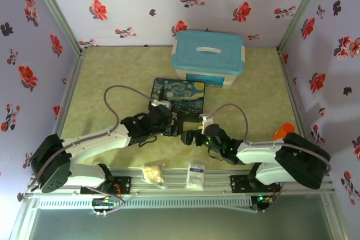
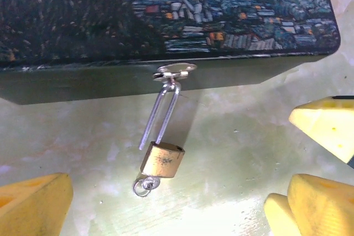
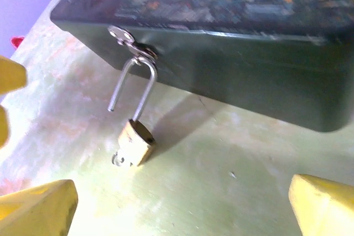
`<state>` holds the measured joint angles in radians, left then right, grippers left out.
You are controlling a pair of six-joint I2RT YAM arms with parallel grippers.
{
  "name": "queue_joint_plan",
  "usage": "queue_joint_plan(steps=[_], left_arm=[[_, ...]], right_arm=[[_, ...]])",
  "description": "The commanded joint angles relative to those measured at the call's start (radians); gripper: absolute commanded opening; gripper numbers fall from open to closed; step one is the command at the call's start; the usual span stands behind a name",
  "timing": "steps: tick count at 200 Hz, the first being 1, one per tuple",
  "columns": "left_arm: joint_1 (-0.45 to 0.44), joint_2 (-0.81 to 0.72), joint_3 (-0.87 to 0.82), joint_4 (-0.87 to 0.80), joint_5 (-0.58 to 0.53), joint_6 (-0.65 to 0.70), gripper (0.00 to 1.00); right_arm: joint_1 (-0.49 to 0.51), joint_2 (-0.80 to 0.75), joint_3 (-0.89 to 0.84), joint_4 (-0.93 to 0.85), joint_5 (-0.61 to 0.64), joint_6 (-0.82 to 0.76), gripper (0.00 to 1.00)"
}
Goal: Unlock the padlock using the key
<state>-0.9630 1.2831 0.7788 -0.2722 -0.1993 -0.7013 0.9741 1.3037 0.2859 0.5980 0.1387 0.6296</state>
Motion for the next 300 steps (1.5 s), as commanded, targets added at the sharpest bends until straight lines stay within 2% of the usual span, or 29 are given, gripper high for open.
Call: queue_joint_plan(steps=[1, 13, 25, 54, 77, 132, 171, 216, 242, 258, 300], left_arm=[[0.104, -0.058, -0.086, 0.157, 0.18, -0.044, 1.0], [0.156, -0.086, -0.154, 0.254, 0.247, -0.085, 1.0], [0.173, -0.109, -0.198, 0.309, 0.255, -0.097, 1.0], [0.177, -0.129, -0.19, 0.231, 0.216, -0.077, 1.0], [0.182, -0.139, -0.212, 0.239, 0.216, -0.075, 1.0], [0.183, -0.137, -0.236, 0.246, 0.199, -0.089, 1.0], [0.185, -0.158, -0.246, 0.235, 0.185, -0.094, 1.0], [0.187, -0.179, -0.265, 0.232, 0.179, -0.102, 1.0], [0.188, -0.201, -0.264, 0.22, 0.173, -0.1, 1.0], [0.192, -0.212, -0.264, 0.213, 0.167, -0.09, 1.0], [0.211, -0.208, -0.26, 0.214, 0.163, -0.079, 1.0]], right_arm=[[0.014, 0.053, 0.068, -0.05, 0.05, 0.004, 0.94], [0.014, 0.113, 0.111, -0.03, 0.009, 0.009, 0.89], [0.017, 0.178, 0.15, -0.004, -0.02, 0.02, 0.81], [0.025, 0.295, 0.183, 0.086, -0.03, 0.048, 0.67], [0.025, 0.378, 0.181, 0.182, -0.051, 0.062, 0.58], [0.028, 0.473, 0.215, 0.225, -0.075, 0.088, 0.57], [0.056, 0.516, 0.308, 0.038, -0.049, 0.074, 0.53], [0.063, 0.56, 0.305, 0.048, -0.072, 0.114, 0.49], [0.068, 0.56, 0.295, 0.035, -0.063, 0.135, 0.41], [0.072, 0.562, 0.27, 0.083, -0.072, 0.154, 0.32], [0.057, 0.579, 0.189, 0.262, -0.072, 0.239, 0.25]])
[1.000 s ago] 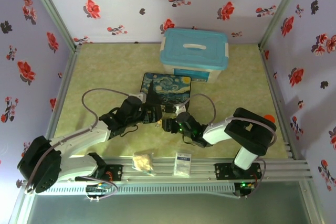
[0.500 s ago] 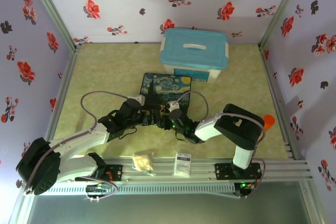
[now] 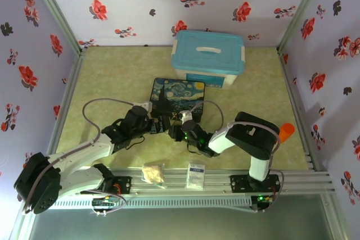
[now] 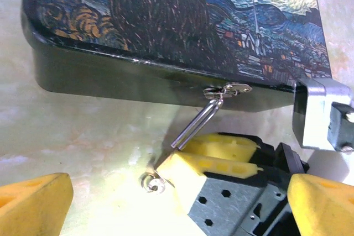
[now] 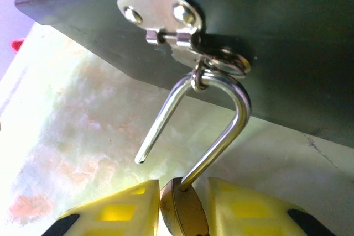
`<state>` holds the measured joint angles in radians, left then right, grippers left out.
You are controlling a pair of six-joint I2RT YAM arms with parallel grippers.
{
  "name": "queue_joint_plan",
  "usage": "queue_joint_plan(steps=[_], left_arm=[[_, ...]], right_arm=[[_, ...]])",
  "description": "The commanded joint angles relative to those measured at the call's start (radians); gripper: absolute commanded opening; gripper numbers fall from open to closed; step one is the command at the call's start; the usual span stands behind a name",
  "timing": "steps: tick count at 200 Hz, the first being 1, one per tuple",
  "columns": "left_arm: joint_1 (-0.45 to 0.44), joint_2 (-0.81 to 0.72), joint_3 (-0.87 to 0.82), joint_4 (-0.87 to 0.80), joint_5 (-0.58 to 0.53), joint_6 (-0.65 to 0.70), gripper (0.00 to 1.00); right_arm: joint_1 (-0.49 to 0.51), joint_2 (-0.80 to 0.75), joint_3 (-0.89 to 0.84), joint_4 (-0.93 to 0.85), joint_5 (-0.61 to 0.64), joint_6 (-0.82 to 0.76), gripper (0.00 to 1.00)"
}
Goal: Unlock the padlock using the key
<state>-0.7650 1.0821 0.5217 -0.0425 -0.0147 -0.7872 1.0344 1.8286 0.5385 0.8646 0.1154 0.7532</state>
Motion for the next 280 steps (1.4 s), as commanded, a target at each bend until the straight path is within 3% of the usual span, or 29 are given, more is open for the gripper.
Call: queue_joint_plan(steps=[1, 37, 96, 137, 163, 183, 240, 280], left_arm=[[0.013, -0.007, -0.003, -0.015, -0.022, 0.006, 1.0], [0.022, 0.006, 0.003, -0.008, -0.024, 0.023, 1.0], [0.104, 0.039, 0.06, -0.016, -0.064, 0.127, 1.0], [0.129, 0.154, 0.164, -0.006, -0.157, 0.237, 1.0], [0.162, 0.264, 0.222, 0.026, -0.152, 0.281, 1.0], [0.145, 0.328, 0.284, -0.004, -0.237, 0.338, 0.99], [0.142, 0.458, 0.328, -0.063, -0.251, 0.375, 0.78], [0.142, 0.456, 0.281, -0.015, -0.172, 0.358, 0.66]], right_arm=[[-0.003, 0.054, -0.065, 0.002, -0.05, 0.119, 0.25], [-0.028, 0.106, -0.131, 0.247, -0.061, 0.218, 0.15], [-0.043, 0.166, -0.165, 0.365, -0.051, 0.272, 0.07], [-0.043, 0.193, -0.161, 0.45, -0.014, 0.331, 0.03], [-0.043, 0.222, -0.169, 0.505, 0.036, 0.372, 0.01], [-0.042, 0.231, -0.181, 0.52, 0.08, 0.401, 0.01], [-0.031, 0.238, -0.151, 0.522, 0.134, 0.455, 0.0], [-0.018, 0.208, -0.157, 0.522, 0.252, 0.498, 0.0]])
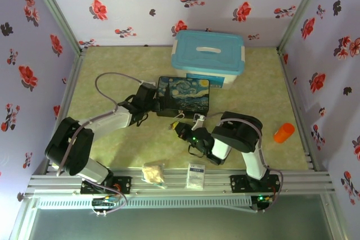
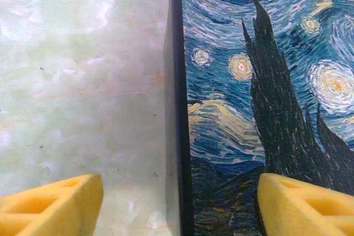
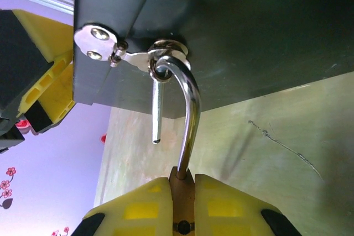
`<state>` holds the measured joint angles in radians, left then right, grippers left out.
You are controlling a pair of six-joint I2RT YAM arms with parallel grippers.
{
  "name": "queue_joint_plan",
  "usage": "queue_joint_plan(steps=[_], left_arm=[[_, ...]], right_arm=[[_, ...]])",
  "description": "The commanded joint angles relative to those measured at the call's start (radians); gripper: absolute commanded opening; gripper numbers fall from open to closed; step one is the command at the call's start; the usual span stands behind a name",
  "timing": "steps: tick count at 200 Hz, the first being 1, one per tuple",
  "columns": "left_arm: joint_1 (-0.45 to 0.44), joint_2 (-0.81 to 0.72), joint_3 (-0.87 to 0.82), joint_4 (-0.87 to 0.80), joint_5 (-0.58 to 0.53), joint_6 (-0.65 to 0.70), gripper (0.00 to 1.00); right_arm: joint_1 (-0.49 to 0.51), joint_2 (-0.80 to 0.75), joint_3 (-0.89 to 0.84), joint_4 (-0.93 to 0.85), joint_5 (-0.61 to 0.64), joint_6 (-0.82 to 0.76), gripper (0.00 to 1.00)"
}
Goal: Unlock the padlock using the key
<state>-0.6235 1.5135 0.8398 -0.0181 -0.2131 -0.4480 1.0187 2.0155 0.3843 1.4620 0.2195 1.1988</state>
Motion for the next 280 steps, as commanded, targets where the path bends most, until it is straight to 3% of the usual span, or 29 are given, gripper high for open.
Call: queue_joint_plan(steps=[1, 17, 92, 153, 212, 261, 280], left_arm=[[0.0, 0.025, -0.038, -0.039, 0.029, 0.018, 0.66], [0.001, 0.037, -0.044, -0.022, 0.066, 0.014, 0.55], [-0.005, -0.015, -0.099, -0.002, 0.136, -0.043, 0.53], [-0.004, -0.014, -0.135, 0.005, 0.141, -0.062, 0.51], [-0.003, 0.049, -0.157, 0.054, 0.152, -0.107, 0.48], [-0.004, 0.048, -0.156, 0.05, 0.17, -0.112, 0.46], [-0.006, 0.005, -0.159, 0.069, 0.212, -0.127, 0.46]], right_arm=[[-0.002, 0.021, -0.003, -0.075, 0.147, 0.055, 0.0], [0.005, 0.031, 0.032, -0.075, 0.142, 0.096, 0.0], [0.059, 0.039, 0.011, -0.075, 0.378, 0.215, 0.0], [0.061, -0.036, 0.017, -0.122, 0.449, 0.183, 0.0], [0.054, -0.124, 0.007, -0.202, 0.475, 0.125, 0.0], [0.034, -0.045, -0.018, -0.117, 0.491, 0.289, 0.0], [0.033, -0.03, -0.001, -0.088, 0.463, 0.264, 0.0]])
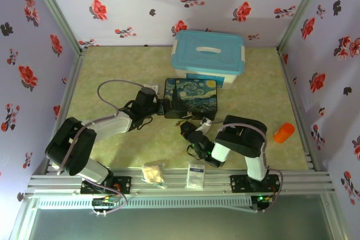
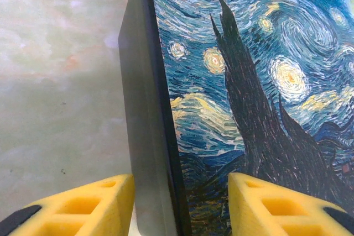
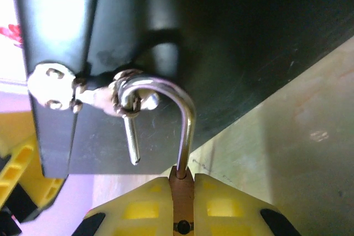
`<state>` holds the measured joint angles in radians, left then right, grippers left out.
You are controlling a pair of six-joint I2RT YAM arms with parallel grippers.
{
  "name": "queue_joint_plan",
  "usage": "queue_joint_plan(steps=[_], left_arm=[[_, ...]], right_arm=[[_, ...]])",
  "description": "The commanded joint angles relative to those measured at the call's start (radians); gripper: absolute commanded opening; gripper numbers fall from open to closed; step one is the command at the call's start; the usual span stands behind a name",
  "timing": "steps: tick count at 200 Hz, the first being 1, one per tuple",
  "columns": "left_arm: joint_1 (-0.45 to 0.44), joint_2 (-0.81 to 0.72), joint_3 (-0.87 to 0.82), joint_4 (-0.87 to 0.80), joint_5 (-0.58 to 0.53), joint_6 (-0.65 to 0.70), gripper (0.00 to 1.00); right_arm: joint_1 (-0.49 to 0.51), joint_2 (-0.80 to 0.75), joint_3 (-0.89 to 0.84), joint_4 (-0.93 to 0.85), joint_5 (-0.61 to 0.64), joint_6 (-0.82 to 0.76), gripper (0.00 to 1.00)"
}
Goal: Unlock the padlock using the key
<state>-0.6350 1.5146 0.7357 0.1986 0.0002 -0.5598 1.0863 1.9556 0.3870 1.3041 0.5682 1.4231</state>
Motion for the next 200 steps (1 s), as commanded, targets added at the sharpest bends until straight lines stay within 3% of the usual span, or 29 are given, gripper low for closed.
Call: queue_joint_plan(steps=[1, 22, 45, 77, 121, 156, 200], left_arm=[[0.005, 0.0, -0.056, -0.146, 0.001, -0.017, 0.46], [0.006, -0.068, -0.016, -0.151, 0.043, -0.013, 0.57], [0.009, -0.105, 0.044, -0.112, 0.058, 0.002, 0.7], [0.028, 0.01, 0.133, -0.078, 0.059, 0.034, 0.83], [0.023, 0.103, 0.139, -0.085, 0.008, 0.061, 0.78], [0.02, 0.117, 0.091, -0.137, -0.059, 0.071, 0.55], [0.022, 0.131, 0.004, -0.103, -0.073, 0.033, 0.5]], right_arm=[[-0.034, 0.028, -0.001, 0.066, 0.111, 0.036, 0.0], [-0.024, -0.029, 0.019, -0.078, 0.1, 0.006, 0.0], [-0.02, -0.064, 0.0, -0.122, 0.115, -0.005, 0.0], [-0.023, -0.032, -0.011, -0.08, 0.103, 0.014, 0.0], [-0.022, -0.009, -0.018, -0.028, 0.101, 0.007, 0.0], [-0.064, -0.012, -0.053, 0.062, 0.1, -0.019, 0.0], [-0.097, -0.076, -0.059, 0.055, 0.085, -0.06, 0.0]])
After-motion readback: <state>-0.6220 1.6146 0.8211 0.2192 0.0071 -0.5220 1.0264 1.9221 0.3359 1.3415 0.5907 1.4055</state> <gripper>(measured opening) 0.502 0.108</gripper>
